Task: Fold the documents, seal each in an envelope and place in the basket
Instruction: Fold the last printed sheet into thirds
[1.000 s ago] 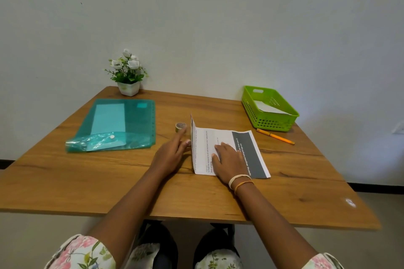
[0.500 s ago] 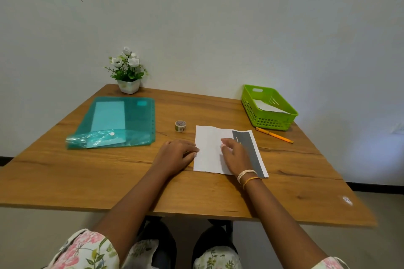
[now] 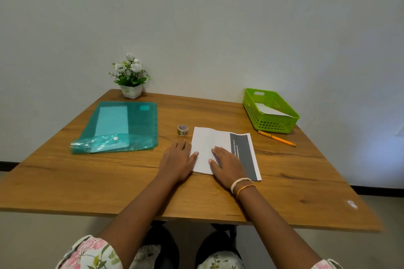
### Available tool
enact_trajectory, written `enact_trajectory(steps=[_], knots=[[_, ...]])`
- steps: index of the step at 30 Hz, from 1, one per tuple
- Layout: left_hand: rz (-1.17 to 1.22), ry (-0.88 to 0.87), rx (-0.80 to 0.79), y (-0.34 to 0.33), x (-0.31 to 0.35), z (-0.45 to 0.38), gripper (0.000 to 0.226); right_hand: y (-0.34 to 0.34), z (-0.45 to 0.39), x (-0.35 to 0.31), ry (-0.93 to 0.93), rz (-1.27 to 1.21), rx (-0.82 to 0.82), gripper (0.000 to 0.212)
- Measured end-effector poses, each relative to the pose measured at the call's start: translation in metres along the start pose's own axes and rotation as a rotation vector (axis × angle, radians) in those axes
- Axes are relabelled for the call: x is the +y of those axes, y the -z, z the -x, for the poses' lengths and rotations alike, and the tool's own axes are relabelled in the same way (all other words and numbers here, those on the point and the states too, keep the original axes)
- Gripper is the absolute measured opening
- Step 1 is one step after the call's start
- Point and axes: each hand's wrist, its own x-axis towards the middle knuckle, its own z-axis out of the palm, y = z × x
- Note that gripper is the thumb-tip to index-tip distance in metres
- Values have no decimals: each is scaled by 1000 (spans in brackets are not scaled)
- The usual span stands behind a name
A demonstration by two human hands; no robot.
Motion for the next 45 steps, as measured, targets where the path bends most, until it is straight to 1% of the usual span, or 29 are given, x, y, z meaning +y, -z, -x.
enact_trajectory(steps=[3,5,8,10,12,14,16,17,19,20,21,22,23,25,26,29,31,33,37,39,42,45], knots=[[157,85,-2,4,4,-6,49,1,-1,0,1,-18,22,48],[368,136,17,9,7,-8,42,1,0,-1,-7,-32,28,47],[743,188,68,11,10,-10,38,2,2,-2,-14,-47,29,45],[911,181,118,10,10,-9,36,2,2,-3,2,-80,38,43],[1043,135,163,8,11,-7,33,4,2,-5,4,-130,41,41],[1095,78,172,4,12,-1,34,8,3,-6,-8,-202,39,46],[1059,8,147,-5,10,1,37,12,4,-11,-69,-360,24,50],[997,-22,128,-7,9,2,40,16,3,-15,-129,-490,9,47],[803,-93,114,-7,11,3,43,19,-4,-21,-252,-765,-22,48],[696,-130,106,-6,14,4,44,18,-10,-19,-291,-843,-33,54],[596,-155,90,-3,17,7,45,19,-15,-18,-304,-856,-52,60],[510,-175,71,-2,20,8,46,21,-19,-18,-305,-841,-64,62],[448,-181,48,-1,22,10,46,26,-21,-20,-316,-792,-68,57],[380,-173,18,-2,23,12,46,39,-21,-26,-354,-723,-61,36],[363,-167,7,-2,23,12,44,43,-23,-25,-383,-693,-56,28],[308,-164,-35,-1,25,11,43,48,-29,-13,-451,-631,-33,14],[264,-179,-36,0,26,11,43,45,-31,-6,-467,-493,-49,16],[229,-186,-35,-1,26,11,44,39,-29,-2,-473,-345,-42,25],[158,-188,-45,-4,27,10,49,28,-19,-8,-453,-160,-2,38],[142,-187,-52,-5,27,10,49,22,-16,-10,-442,-57,3,40],[143,-178,-55,-6,26,10,47,13,-10,-11,-390,130,54,40],[132,-175,-45,-7,26,9,46,6,-4,-9,-299,172,107,41]])
